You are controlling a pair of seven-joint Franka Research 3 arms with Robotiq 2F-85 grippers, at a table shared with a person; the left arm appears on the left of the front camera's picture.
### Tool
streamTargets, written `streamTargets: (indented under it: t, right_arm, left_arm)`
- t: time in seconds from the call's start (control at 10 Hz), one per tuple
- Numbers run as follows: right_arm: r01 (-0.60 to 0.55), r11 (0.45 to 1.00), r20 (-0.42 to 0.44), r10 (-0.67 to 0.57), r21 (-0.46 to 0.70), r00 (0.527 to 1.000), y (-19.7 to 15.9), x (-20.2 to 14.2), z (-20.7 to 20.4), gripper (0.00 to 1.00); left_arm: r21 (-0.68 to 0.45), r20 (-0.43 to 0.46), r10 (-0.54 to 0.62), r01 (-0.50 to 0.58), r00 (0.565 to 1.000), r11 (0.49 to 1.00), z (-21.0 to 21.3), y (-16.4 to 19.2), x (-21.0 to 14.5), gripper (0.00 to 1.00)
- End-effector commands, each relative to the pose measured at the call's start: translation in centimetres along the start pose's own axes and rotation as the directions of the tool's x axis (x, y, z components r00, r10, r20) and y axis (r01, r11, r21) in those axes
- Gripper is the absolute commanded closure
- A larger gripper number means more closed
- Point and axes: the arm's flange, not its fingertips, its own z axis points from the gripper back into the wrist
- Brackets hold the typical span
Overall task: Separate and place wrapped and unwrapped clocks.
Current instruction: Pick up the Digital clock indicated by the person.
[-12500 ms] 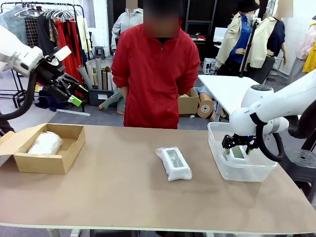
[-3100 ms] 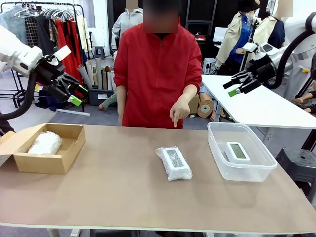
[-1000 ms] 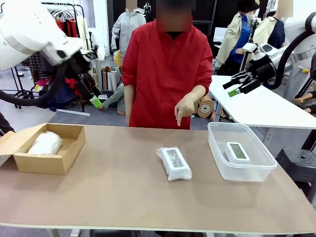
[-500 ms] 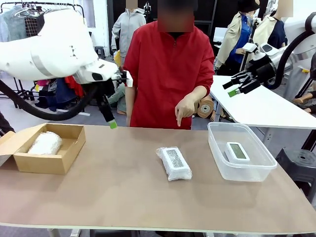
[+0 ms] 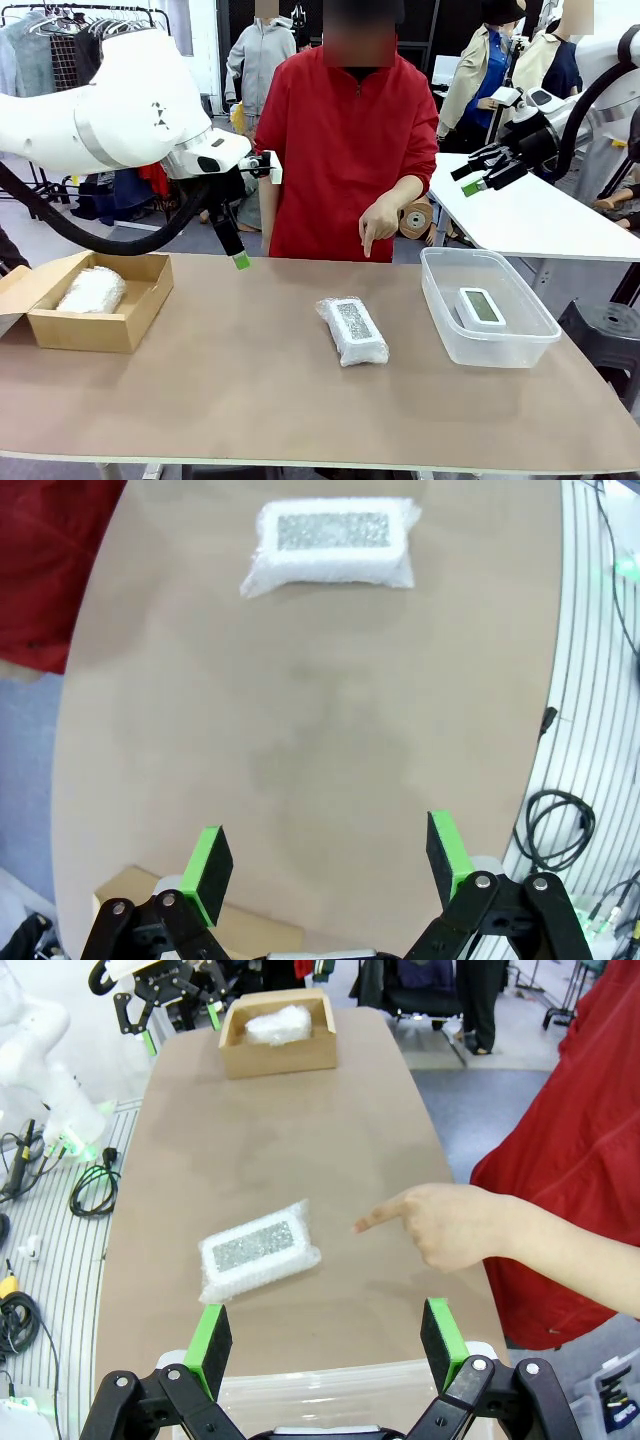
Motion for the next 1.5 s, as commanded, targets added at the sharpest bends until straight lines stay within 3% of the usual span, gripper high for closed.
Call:
streamTargets:
  t: [0.0, 0.2, 0.3, 0.6, 0.8, 1.0, 1.1, 1.3, 1.4]
  right_arm:
    - [-0.002, 1.000, 0.000, 0.002, -0.003, 1.000, 0.0, 0.3, 0.0, 0.00]
    - [-0.002, 1.000, 0.000, 0.002, -0.003, 1.000, 0.0, 0.3, 0.0, 0.00]
    - [-0.002, 1.000, 0.000, 0.002, -0.003, 1.000, 0.0, 0.3, 0.0, 0.00]
    - [-0.002, 1.000, 0.000, 0.002, -0.003, 1.000, 0.0, 0.3, 0.0, 0.00]
    - [-0.002, 1.000, 0.000, 0.002, -0.003, 1.000, 0.0, 0.3, 0.0, 0.00]
    - [-0.002, 1.000, 0.000, 0.002, -0.003, 1.000, 0.0, 0.3, 0.0, 0.00]
    - [-0.002, 1.000, 0.000, 0.002, -0.003, 1.000, 0.0, 0.3, 0.0, 0.00]
    - [-0.002, 1.000, 0.000, 0.002, -0.003, 1.000, 0.0, 0.3, 0.0, 0.00]
    - [-0.002, 1.000, 0.000, 0.002, -0.003, 1.000, 0.0, 0.3, 0.0, 0.00]
  left_arm:
    - [0.018, -0.023, 0.025, -0.025, 0.999, 1.000, 0.1, 0.2, -0.2, 0.00]
    - [0.006, -0.007, 0.010, -0.010, 1.000, 1.000, 0.1, 0.2, -0.2, 0.00]
    - [0.024, -0.055, 0.056, -0.055, 0.997, 0.998, -0.5, -0.6, 1.1, 0.00]
    - [0.070, -0.062, 0.249, -0.244, 0.967, 0.967, 0.4, -4.4, 7.0, 0.00]
    - [0.116, -0.100, 0.291, -0.279, 0.952, 0.953, 0.1, -6.6, 10.1, 0.00]
    - [0.099, -0.075, 0.297, -0.290, 0.952, 0.952, -2.4, -9.4, 13.9, 0.00]
    - [0.100, -0.017, 0.325, -0.322, 0.945, 0.941, -3.3, -10.4, 15.2, 0.00]
    - [0.224, -0.007, 0.463, -0.450, 0.886, 0.864, -5.5, -11.7, 17.2, 0.00]
    - [0.303, 0.015, 0.560, -0.537, 0.829, 0.787, -7.2, -11.2, 17.6, 0.00]
